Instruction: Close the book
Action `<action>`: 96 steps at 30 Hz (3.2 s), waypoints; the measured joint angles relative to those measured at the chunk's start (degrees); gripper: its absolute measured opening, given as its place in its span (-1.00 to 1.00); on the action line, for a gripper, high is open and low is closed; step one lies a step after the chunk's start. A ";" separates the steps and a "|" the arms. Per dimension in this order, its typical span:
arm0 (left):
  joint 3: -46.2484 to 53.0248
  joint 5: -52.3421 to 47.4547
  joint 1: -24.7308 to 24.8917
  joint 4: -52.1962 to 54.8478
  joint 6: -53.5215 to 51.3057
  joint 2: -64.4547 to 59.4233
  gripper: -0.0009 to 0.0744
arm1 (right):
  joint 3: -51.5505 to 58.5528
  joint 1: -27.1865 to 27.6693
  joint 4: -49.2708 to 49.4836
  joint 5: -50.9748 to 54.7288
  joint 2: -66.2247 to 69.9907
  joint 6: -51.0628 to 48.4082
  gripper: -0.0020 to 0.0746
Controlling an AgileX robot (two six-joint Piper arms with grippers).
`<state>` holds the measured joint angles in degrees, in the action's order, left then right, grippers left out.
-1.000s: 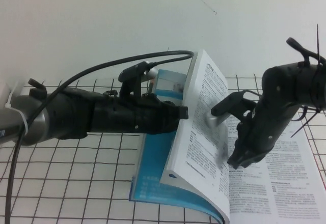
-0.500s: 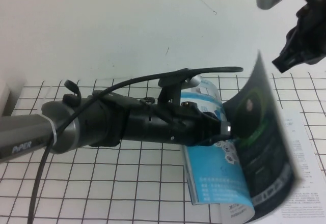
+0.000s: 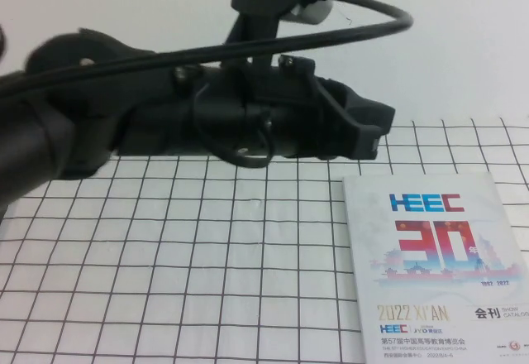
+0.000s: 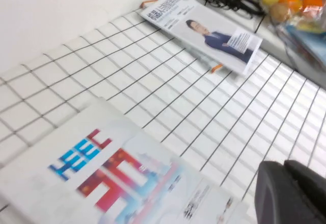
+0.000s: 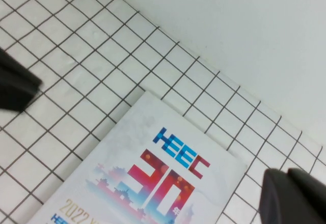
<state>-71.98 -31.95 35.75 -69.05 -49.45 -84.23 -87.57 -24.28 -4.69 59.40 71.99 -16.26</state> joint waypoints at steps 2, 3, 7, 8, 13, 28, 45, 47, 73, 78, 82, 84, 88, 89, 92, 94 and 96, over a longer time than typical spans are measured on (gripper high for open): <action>0.00 -1.04 0.00 10.85 7.77 5.01 -0.99 | 3.68 0.00 0.00 -0.15 -4.18 -0.40 -0.95; 0.00 -2.29 0.00 15.26 10.98 6.91 -0.99 | 6.02 0.00 0.00 -0.38 -6.77 -0.40 -0.95; -0.03 -8.53 0.00 33.22 23.91 15.32 -0.99 | 16.64 0.00 1.26 -3.52 -18.53 -0.40 -0.95; -0.03 -9.99 0.00 36.21 26.00 17.10 -0.99 | 18.88 0.00 1.57 -4.43 -22.02 -0.40 -0.95; 2.42 -12.72 0.00 43.37 31.87 26.36 -0.99 | 30.31 0.00 3.15 -9.26 -39.07 -0.40 -0.95; 40.84 9.82 0.00 47.12 33.34 53.26 -0.99 | 54.69 0.00 3.15 -23.56 -55.91 -0.98 -0.95; 48.16 3.04 0.00 47.12 32.36 53.69 -0.99 | 69.47 0.00 3.02 -26.11 -55.91 -0.98 -0.95; 48.16 0.90 0.00 47.12 32.36 53.69 -0.99 | 70.30 0.00 3.02 -26.11 -55.91 -0.98 -0.95; 71.92 36.42 -8.36 58.75 38.42 73.03 -0.99 | 72.64 0.00 3.02 -26.01 -55.91 -0.98 -0.95; 72.62 32.73 -16.93 58.96 38.42 76.82 -0.99 | 72.64 0.00 3.02 -26.01 -55.91 -0.98 -0.95; 72.62 25.28 -23.35 59.87 38.42 81.23 -0.99 | 72.64 0.00 3.02 -26.01 -55.91 -0.98 -0.95; 72.85 21.25 -25.67 60.09 38.42 83.56 -0.99 | 72.64 0.00 3.02 -26.01 -55.91 -0.98 -0.95; 73.19 17.81 -29.14 60.32 38.42 84.77 -0.99 | 72.64 0.00 3.12 -26.01 -55.91 -0.98 -0.95; 73.19 17.53 -29.46 60.54 38.48 84.77 -0.99 | 72.64 0.00 3.12 -26.01 -55.91 -0.98 -0.95; 73.19 15.45 -29.75 61.58 38.56 84.80 -0.99 | 72.64 0.00 3.12 -26.11 -55.91 -0.98 -0.95; 73.09 14.01 -29.64 61.96 38.31 84.90 -0.99 | 72.64 0.00 3.12 -26.11 -55.91 -0.98 -0.95; 73.09 13.78 -29.64 62.18 37.58 84.90 -0.99 | 72.64 0.00 3.12 -26.11 -55.91 -0.98 -0.95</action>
<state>1.12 -18.17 6.10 -6.87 -11.87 0.67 -14.92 -24.28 -1.57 33.29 16.07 -17.24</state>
